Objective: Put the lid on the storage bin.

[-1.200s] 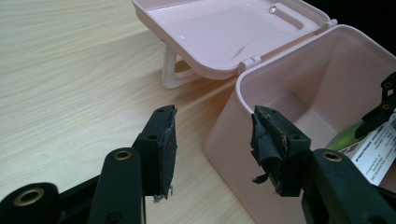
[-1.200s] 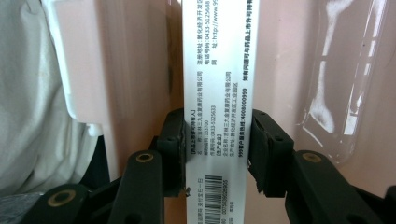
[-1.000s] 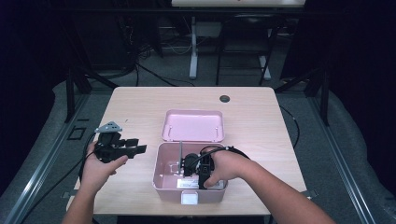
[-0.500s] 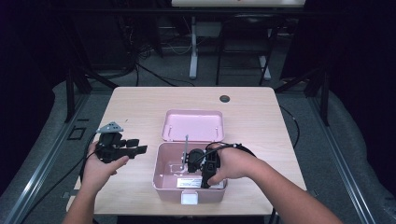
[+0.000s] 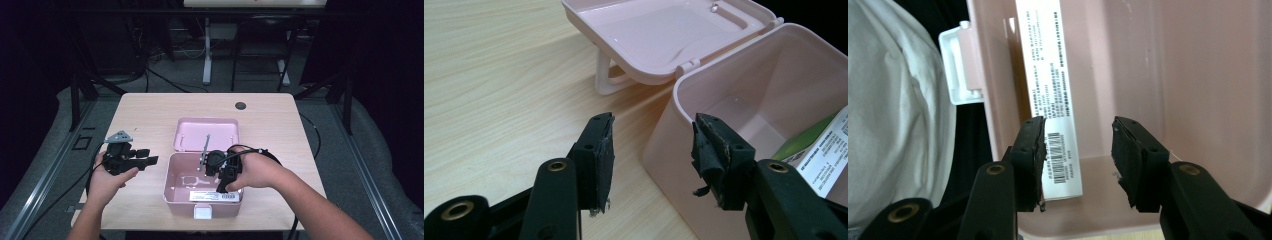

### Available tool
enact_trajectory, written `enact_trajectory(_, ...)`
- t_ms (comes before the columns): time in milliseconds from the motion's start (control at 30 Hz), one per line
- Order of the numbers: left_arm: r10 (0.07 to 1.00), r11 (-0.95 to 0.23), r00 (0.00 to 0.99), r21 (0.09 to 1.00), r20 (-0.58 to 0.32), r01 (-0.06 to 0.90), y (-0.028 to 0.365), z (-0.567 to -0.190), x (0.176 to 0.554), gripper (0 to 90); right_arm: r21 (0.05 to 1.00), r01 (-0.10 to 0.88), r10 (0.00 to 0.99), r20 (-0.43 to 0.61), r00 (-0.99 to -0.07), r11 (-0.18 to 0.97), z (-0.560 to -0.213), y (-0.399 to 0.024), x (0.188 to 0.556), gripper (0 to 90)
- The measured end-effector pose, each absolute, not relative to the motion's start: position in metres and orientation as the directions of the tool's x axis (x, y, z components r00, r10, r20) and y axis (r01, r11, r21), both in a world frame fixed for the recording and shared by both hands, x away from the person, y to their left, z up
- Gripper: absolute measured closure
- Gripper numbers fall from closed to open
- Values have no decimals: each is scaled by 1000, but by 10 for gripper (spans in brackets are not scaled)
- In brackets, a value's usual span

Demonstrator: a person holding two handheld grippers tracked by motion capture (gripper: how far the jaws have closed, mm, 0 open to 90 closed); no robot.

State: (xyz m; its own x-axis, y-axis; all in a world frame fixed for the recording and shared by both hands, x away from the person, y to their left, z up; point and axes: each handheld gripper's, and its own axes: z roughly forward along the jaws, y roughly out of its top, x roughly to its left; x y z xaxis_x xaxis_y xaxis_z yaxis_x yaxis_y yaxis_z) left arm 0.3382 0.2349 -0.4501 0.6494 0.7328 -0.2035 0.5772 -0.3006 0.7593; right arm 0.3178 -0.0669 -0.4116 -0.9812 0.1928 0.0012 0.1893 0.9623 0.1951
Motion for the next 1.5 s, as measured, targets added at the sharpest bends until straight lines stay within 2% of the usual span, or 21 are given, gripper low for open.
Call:
enact_trajectory(267,730,-302,654,763,-201,571,234,-450,338,517,204,197,203,-13,-979,959,-411,-69,318,550)
enact_trajectory(433,724,-328,669,769,-169,548,232,-450,337,516,226,210,219,-14,-976,951,-408,-72,319,550)
enact_trajectory(1033,705,-343,690,771,-166,537,217,-453,334,555,341,369,414,-69,-907,865,-396,-105,338,543)
enact_trajectory(1500,667,-360,725,778,-171,515,207,-456,333,507,414,447,525,-92,-846,793,-397,-133,354,536)
